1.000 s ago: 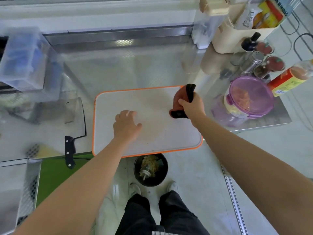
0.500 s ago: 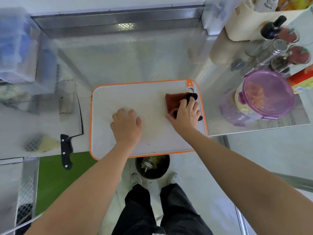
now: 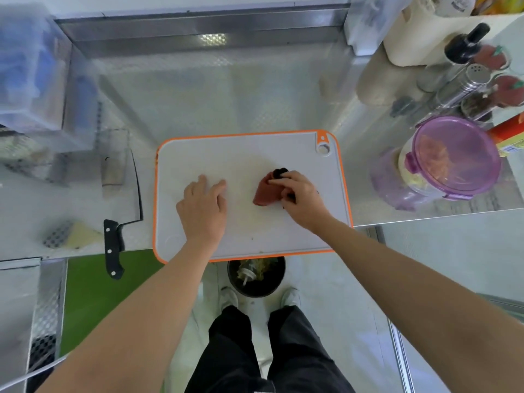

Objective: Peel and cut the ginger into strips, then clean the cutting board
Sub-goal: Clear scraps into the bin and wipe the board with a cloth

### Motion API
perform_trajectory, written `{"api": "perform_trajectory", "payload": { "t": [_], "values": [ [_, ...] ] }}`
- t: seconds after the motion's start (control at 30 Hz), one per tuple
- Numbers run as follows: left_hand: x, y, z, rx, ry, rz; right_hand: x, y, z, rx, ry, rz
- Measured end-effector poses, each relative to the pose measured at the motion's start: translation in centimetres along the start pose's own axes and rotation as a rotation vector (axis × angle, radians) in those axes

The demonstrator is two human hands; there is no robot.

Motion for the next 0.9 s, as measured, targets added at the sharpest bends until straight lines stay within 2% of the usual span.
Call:
{"api": "perform_trajectory", "payload": {
  "t": [0.07,0.13,0.17,0.23,0.3,0.37,0.47,0.53,0.7,0.77,0.83,0.9],
  "values": [
    [0.6,-0.1,0.1,0.033,0.018,0.025,-0.6,2.0,-1.1,-0.08,0.028,0.099],
    [1.4,-0.2,-0.2,0.018,-0.019,0.006,-1.5,3.5,-1.9,-0.191,-0.042,0.26],
    [1.9,-0.2,-0.4,0.006,-0.048,-0.016,-1.2,3.6,-1.4,-0.196,-0.084,0.275],
    [3.0,-0.1,-0.6,-0.005,-0.061,-0.037,0.8,2.6,0.5,-0.116,-0.096,0.151],
    [3.6,0.1,-0.8,-0.029,-0.012,0.005,2.9,0.8,2.0,0.038,-0.018,-0.005],
    [3.8,0.2,-1.0,-0.04,-0.019,0.036,3.6,0.7,1.9,0.152,0.032,-0.073],
    [4.1,-0.1,-0.9,-0.002,-0.072,0.055,2.3,3.8,0.6,-0.025,0.021,0.053],
    [4.3,-0.4,-0.7,0.015,-0.095,0.076,2.1,4.7,1.0,-0.053,-0.039,0.13],
    [4.9,-0.2,-0.3,0.084,-0.118,0.075,5.5,0.3,3.8,0.201,-0.051,-0.171],
    [4.8,-0.2,-0.4,0.116,-0.107,0.081,6.1,-0.6,3.0,0.293,-0.001,-0.201],
    [4.6,-0.6,-0.8,0.11,-0.059,0.097,5.6,1.0,1.7,0.195,0.045,-0.11],
    [4.3,-1.4,-1.6,0.025,0.032,0.083,4.5,2.7,1.1,0.045,0.0,0.031]
  ]
}}
Point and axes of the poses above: each hand's wrist, its own y-axis towards the middle knuckle, its own z-axis out of the palm, x = y × z, the point moved 5 cm from there along y, towards the middle knuckle, and after that the axes turned 9 degrees about -y, right-handed, at the moved point
